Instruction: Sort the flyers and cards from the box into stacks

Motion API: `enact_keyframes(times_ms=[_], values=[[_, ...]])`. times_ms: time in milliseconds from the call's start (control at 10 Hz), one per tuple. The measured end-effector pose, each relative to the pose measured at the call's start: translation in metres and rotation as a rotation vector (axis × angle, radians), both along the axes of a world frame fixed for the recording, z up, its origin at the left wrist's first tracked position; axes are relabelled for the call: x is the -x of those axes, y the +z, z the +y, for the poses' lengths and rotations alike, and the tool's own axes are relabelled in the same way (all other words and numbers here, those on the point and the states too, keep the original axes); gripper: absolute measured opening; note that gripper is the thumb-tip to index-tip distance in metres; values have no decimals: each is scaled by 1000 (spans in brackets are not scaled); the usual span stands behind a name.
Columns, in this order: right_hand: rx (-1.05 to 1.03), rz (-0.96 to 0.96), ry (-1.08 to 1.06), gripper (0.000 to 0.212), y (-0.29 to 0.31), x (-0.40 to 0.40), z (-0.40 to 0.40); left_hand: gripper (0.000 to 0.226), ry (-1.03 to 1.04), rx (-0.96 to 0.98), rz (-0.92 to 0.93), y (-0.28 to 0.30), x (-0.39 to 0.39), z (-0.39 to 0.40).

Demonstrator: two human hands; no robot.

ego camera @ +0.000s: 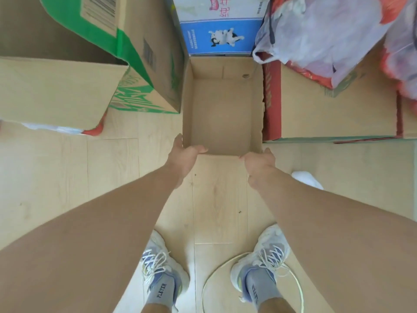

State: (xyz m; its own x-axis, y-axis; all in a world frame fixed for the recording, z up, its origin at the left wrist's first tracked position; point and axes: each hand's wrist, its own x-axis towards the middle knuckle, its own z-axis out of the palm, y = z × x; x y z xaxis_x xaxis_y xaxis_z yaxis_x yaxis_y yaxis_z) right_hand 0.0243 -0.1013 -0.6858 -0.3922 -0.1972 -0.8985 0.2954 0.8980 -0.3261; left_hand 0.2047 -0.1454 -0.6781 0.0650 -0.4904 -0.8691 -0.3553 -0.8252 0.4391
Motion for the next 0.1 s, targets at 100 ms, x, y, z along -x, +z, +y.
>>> enact_keyframes(times_ms=[100], values=[[7, 12, 12, 56, 16, 5, -14, 91, -16, 44, -12, 12, 6, -13]])
